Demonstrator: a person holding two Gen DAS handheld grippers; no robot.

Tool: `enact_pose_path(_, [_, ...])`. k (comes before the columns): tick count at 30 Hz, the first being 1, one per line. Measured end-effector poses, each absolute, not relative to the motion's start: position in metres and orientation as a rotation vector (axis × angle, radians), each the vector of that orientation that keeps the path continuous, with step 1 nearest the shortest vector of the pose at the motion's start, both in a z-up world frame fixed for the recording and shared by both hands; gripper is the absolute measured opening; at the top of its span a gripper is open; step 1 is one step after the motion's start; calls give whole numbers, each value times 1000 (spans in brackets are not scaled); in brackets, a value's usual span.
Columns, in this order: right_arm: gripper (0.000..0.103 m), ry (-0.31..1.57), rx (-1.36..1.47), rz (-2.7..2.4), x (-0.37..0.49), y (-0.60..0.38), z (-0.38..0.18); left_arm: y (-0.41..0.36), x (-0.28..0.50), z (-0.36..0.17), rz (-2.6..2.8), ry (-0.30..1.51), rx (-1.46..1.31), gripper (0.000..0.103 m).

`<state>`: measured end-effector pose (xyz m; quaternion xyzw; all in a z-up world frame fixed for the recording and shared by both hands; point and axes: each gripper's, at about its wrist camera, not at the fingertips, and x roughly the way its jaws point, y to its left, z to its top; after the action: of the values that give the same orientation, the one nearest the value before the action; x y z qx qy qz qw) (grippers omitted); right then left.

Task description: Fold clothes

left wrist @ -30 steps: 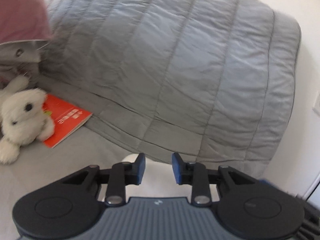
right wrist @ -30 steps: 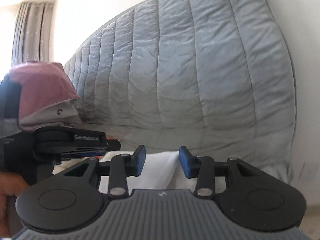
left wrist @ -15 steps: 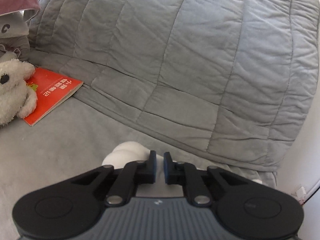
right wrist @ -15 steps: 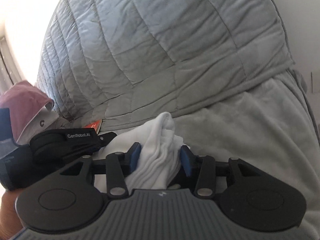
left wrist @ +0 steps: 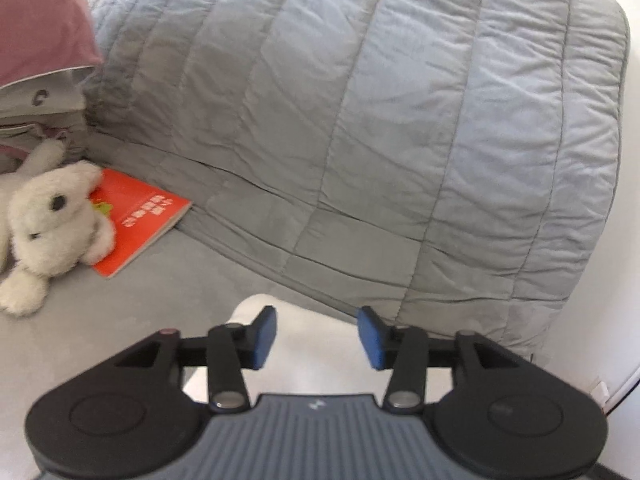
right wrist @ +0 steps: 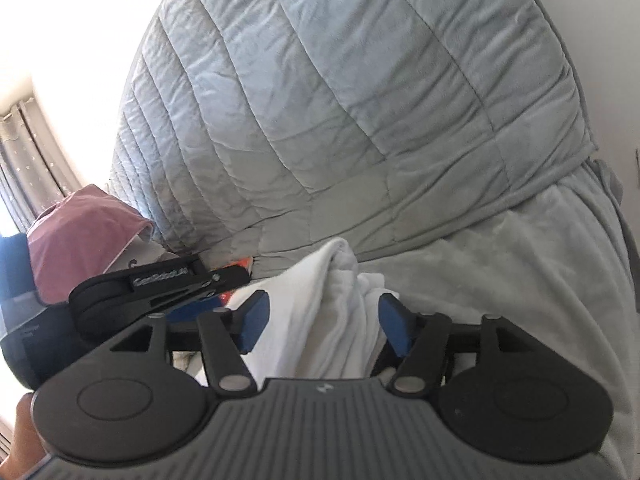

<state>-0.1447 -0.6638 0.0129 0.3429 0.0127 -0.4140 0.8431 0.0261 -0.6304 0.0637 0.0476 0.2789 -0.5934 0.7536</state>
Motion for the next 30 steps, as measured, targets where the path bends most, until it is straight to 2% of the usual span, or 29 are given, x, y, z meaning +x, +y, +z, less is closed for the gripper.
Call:
enact_pose_path(4, [69,59,699,-871,-150,-656,24,-605,26,68,-1245,640,89,59])
enact_pose_path(12, [76,168,682,-875,-161,-640,44,-569,13,73,-1133,694,201,64])
enact_pose_path(16, [82,233,671,-879,-167,-631,52,-553,-1,74,-1091,708,263,74])
enact_pose_path(19, [93,268,674,-893,-174,-626,59,-542,-12,73,-1047,720,306,80])
enact_pose_path(20, [101,277,672,-902,-177,-624,61,-540,-16,73,-1033,728,320,81])
enact_pose_path(21, [103,292,667,-919,-179,-623,63,-537,-19,73,-1021,737,333,83])
enact_pose_path(27, [103,443,662,-1020,-185,-616,76,-524,-31,70,-963,828,361,102])
enact_pose_path(30, [103,512,656,-1033,-182,-608,79,-520,-37,68,-931,845,392,102])
